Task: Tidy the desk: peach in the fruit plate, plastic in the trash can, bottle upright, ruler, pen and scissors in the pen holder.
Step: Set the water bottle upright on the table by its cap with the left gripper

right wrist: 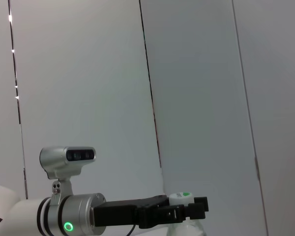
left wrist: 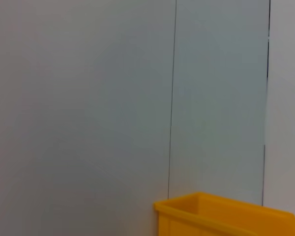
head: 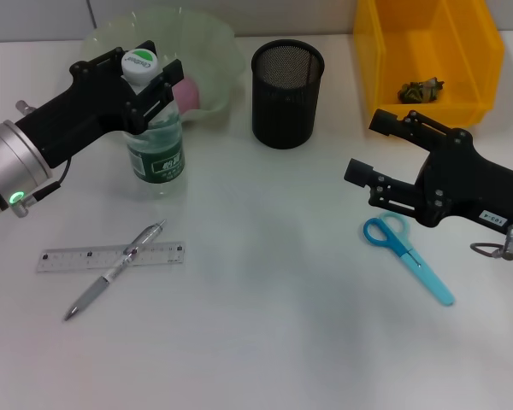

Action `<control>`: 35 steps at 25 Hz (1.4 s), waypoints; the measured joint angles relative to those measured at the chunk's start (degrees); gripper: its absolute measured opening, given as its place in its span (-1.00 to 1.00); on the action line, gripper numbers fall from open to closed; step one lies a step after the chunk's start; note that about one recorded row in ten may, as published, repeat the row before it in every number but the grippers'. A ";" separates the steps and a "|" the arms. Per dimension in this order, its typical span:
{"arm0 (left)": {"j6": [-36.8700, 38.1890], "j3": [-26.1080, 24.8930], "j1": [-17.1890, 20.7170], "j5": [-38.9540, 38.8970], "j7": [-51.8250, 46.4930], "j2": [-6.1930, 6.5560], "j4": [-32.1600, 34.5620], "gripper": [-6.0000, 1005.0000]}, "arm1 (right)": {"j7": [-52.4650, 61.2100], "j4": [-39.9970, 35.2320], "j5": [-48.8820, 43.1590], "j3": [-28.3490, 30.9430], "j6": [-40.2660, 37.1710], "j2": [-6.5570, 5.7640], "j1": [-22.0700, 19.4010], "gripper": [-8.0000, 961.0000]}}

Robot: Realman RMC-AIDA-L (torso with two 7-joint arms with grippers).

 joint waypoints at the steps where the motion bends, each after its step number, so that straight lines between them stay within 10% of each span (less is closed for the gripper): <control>1: 0.00 0.04 -0.05 0.00 0.00 0.00 0.00 -0.06 | 0.00 0.00 0.00 0.00 0.02 0.00 0.08 0.63; 23: 0.76 0.23 -0.39 -2.86 1.94 -0.20 -0.71 -0.03 | 0.00 0.00 0.00 0.00 0.68 -0.09 0.88 0.63; 26: 0.82 0.24 -0.36 -2.93 1.78 -0.20 -0.75 0.36 | 0.00 0.00 0.00 0.00 0.78 -0.09 0.88 0.63; 35: 3.68 -0.14 0.12 -4.46 2.02 -0.13 -0.80 0.60 | -0.02 0.00 0.00 0.00 0.79 -0.09 0.85 0.63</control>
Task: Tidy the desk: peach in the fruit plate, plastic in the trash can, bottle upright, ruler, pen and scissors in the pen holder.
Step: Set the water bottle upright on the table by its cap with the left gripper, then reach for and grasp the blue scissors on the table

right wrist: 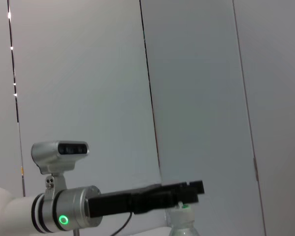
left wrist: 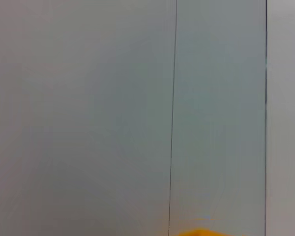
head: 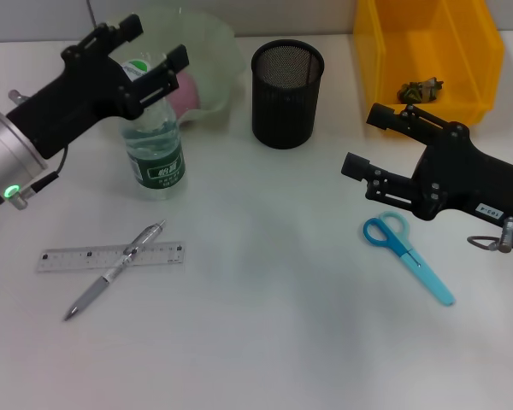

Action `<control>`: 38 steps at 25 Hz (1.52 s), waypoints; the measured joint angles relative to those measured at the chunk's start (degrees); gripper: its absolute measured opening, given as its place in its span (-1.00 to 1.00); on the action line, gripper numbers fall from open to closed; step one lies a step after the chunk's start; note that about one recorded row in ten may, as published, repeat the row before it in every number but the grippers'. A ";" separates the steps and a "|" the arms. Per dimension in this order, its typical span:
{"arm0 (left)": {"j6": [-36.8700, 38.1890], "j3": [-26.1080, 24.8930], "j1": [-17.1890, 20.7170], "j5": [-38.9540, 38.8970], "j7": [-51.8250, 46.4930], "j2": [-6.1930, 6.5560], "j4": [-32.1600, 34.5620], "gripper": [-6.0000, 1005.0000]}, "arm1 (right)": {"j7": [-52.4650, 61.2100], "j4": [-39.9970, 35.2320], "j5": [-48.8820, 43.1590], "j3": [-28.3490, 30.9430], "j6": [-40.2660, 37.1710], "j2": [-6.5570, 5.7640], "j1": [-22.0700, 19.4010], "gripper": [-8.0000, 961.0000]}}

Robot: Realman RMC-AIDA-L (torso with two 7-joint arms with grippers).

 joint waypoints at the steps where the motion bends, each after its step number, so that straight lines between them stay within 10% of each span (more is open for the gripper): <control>1: 0.77 -0.03 0.21 -0.54 0.08 0.03 0.04 0.60 | 0.00 0.00 0.00 0.00 0.00 0.00 -0.02 0.63; 15: 11.51 0.58 3.82 -4.01 -1.12 0.41 0.42 0.59 | 2.52 2.30 0.03 7.41 -6.13 -0.93 -2.52 0.63; 21: 21.39 5.93 2.82 10.63 -9.31 1.96 7.10 0.57 | 7.18 -0.86 -1.98 7.54 -10.74 -3.47 -4.27 0.63; 29: 22.70 5.79 -1.94 26.30 -18.92 1.03 9.16 0.57 | 13.10 -6.28 -9.30 9.11 -11.85 -4.05 -4.54 0.63; 35: 21.99 5.60 -1.91 27.87 -18.81 0.60 9.29 0.57 | 37.37 -24.12 -21.57 16.91 -12.02 -3.78 -5.00 0.63; 38: 21.87 5.48 -1.96 27.85 -18.75 0.57 9.48 0.57 | 60.86 -46.20 -36.11 17.65 -13.36 -3.41 -3.47 0.63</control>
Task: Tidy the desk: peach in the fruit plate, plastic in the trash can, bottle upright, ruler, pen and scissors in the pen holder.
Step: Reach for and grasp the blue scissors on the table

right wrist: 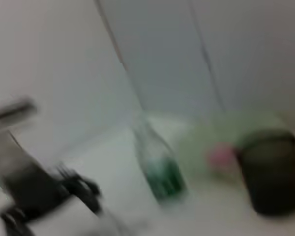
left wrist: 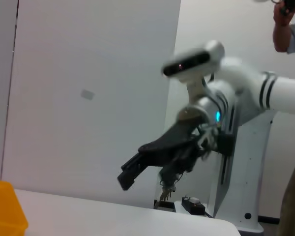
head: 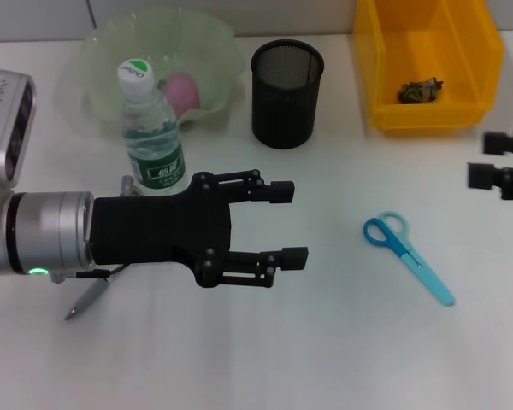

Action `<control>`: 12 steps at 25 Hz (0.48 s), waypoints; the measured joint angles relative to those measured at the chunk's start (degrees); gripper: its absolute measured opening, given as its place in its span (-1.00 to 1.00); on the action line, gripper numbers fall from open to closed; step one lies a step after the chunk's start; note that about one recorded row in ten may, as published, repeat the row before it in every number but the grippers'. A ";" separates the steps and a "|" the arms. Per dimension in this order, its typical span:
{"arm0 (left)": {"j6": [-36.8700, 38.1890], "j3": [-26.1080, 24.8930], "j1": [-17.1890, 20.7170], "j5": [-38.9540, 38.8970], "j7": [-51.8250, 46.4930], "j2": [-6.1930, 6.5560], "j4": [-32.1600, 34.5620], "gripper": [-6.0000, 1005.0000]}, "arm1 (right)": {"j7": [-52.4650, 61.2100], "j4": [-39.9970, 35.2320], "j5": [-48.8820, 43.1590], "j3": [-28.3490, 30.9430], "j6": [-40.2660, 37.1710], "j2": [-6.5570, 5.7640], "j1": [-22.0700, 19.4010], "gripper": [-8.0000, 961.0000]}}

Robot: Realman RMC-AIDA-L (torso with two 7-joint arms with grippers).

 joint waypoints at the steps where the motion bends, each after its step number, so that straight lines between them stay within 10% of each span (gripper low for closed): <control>1: 0.00 0.00 0.00 0.00 0.00 0.00 0.00 0.57 | 0.00 0.00 0.00 0.00 0.00 0.00 0.00 0.63; 6: -0.85 -0.01 -0.26 0.04 0.23 -0.08 -0.25 0.57 | 19.42 -15.66 -20.18 -2.07 -6.07 0.98 7.25 0.63; 12: -1.56 -0.01 0.08 0.25 0.30 -0.09 -0.32 0.57 | 30.55 -7.00 -37.73 -5.74 -14.29 1.11 21.54 0.63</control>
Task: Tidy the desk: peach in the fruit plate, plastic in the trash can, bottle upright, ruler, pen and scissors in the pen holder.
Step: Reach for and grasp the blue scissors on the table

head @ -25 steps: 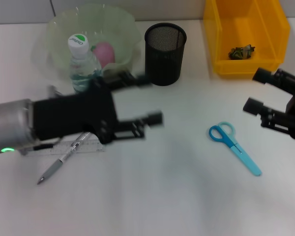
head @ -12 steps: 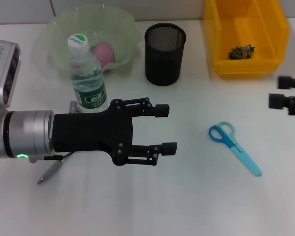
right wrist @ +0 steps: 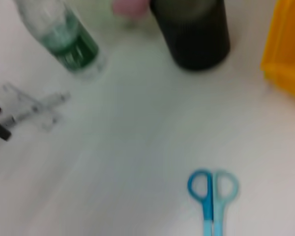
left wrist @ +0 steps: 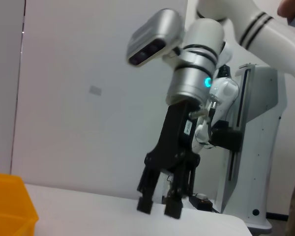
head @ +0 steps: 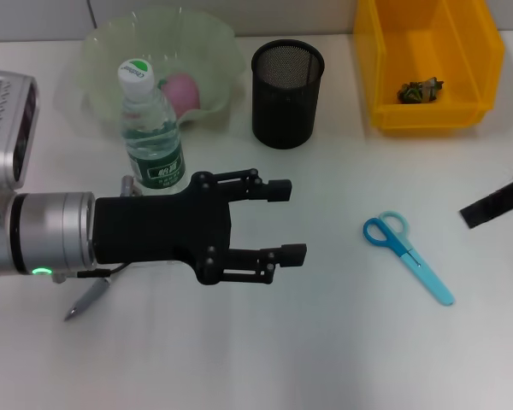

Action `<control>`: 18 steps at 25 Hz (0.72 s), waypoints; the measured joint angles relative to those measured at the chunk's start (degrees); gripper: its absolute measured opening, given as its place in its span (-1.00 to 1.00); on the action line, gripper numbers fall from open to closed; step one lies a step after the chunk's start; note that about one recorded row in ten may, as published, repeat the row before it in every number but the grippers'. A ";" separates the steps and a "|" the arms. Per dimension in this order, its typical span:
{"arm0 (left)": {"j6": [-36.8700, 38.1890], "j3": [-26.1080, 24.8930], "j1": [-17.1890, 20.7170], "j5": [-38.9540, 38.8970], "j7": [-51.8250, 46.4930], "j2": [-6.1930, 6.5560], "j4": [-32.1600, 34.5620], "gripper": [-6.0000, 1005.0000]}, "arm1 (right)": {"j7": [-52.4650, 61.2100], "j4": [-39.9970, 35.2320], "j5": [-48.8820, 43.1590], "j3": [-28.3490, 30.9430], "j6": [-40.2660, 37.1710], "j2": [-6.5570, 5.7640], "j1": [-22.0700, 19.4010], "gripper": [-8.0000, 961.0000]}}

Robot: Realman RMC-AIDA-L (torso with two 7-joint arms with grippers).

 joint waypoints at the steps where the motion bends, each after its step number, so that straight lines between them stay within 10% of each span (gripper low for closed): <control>1: -0.15 0.00 0.23 0.13 0.23 0.00 -0.07 0.57 | 0.76 3.73 -4.15 -0.28 0.45 0.58 2.91 0.63; 18: -1.55 0.00 1.26 0.01 2.34 0.00 -0.09 0.57 | 5.93 28.17 -12.36 -12.46 15.44 2.01 12.99 0.63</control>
